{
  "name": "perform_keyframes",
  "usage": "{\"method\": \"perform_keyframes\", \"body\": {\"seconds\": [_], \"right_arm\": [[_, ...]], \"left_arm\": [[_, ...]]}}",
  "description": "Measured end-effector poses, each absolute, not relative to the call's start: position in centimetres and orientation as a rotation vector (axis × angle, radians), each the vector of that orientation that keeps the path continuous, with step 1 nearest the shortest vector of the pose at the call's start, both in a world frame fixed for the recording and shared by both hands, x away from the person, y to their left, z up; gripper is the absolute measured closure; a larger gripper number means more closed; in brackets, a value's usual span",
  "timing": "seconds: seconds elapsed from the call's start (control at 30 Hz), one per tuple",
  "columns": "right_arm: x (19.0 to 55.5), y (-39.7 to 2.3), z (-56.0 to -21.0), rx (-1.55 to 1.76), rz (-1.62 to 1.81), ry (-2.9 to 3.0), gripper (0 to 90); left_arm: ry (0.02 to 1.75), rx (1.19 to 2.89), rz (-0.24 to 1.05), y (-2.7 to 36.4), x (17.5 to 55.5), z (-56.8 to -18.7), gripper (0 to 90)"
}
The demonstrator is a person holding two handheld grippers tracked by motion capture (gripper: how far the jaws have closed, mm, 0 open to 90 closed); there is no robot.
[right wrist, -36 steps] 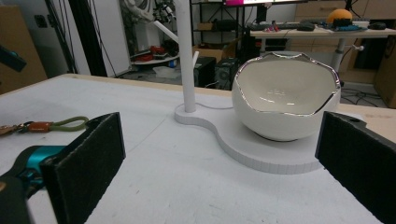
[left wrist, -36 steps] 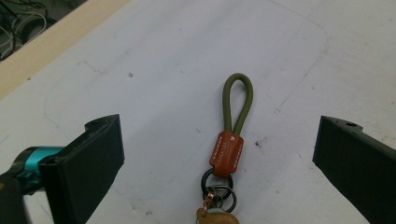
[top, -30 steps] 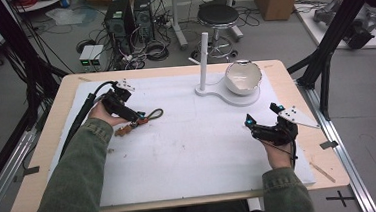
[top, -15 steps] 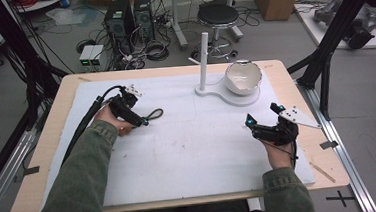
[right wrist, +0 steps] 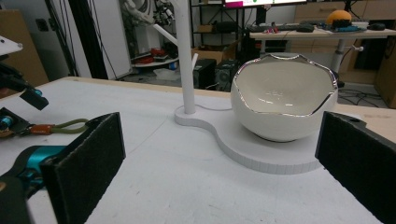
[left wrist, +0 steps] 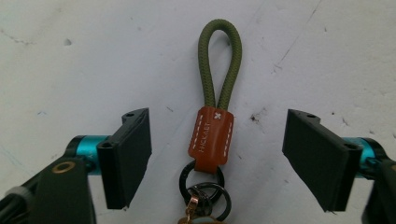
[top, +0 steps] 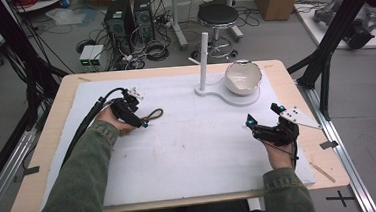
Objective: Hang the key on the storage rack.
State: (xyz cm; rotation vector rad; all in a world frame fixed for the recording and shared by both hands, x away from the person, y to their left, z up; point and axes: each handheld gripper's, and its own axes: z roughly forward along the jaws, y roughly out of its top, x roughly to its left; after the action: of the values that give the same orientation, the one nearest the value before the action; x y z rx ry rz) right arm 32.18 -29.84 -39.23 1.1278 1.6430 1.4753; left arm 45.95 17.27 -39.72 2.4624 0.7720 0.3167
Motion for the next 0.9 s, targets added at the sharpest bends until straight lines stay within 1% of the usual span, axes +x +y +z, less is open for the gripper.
{"method": "perform_keyframes", "body": {"seconds": [0.27, 0.3, 0.4, 0.43, 0.47, 0.5, 0.53, 0.63, 0.67, 0.7, 0.73, 0.8, 0.83, 0.9], "right_arm": [[32.2, -29.8, -39.2, 1.128, 1.477, 1.643, 0.5], [32.1, -29.8, -39.2, 1.129, 1.479, 1.641, 0.6], [32.1, -29.9, -39.2, 1.128, 1.477, 1.642, 0.6], [32.1, -29.9, -39.2, 1.126, 1.48, 1.641, 0.6], [32.1, -29.9, -39.2, 1.126, 1.479, 1.641, 0.6], [32.1, -29.9, -39.2, 1.124, 1.478, 1.642, 0.6], [32.1, -29.9, -39.2, 1.124, 1.478, 1.642, 0.6], [32.1, -30.0, -39.2, 1.119, 1.476, 1.641, 0.6], [32.1, -30.0, -39.2, 1.119, 1.476, 1.641, 0.6], [32.1, -29.9, -39.2, 1.122, 1.465, 1.644, 0.6], [32.1, -29.9, -39.2, 1.122, 1.465, 1.644, 0.6], [32.1, -29.9, -39.2, 1.118, 1.456, 1.65, 0.6], [32.1, -29.9, -39.2, 1.118, 1.456, 1.65, 0.6], [32.0, -30.0, -39.2, 1.114, 1.455, 1.644, 0.6]], "left_arm": [[0.772, 2.5, 0.306, 17.1, 46.3, -40.6, 30.0], [0.781, 2.497, 0.296, 17.0, 46.3, -40.7, 32.0], [0.78, 2.506, 0.288, 16.9, 46.3, -41.1, 33.9], [0.772, 2.518, 0.284, 16.9, 46.4, -41.1, 38.1], [0.767, 2.526, 0.286, 16.9, 46.4, -41.1, 38.1], [0.767, 2.527, 0.287, 16.9, 46.4, -41.2, 41.1], [0.765, 2.53, 0.287, 16.9, 46.4, -41.2, 41.1], [0.785, 2.516, 0.287, 17.0, 46.4, -41.3, 49.8], [0.784, 2.52, 0.288, 17.1, 46.5, -41.3, 49.8], [0.781, 2.523, 0.29, 17.2, 46.5, -41.3, 53.5], [0.786, 2.521, 0.299, 17.3, 46.5, -41.3, 53.5], [0.772, 2.54, 0.292, 17.5, 46.6, -41.3, 58.6], [0.78, 2.536, 0.285, 17.5, 46.6, -41.4, 58.6], [0.77, 2.54, 0.273, 17.6, 46.7, -41.4, 61.9]]}}
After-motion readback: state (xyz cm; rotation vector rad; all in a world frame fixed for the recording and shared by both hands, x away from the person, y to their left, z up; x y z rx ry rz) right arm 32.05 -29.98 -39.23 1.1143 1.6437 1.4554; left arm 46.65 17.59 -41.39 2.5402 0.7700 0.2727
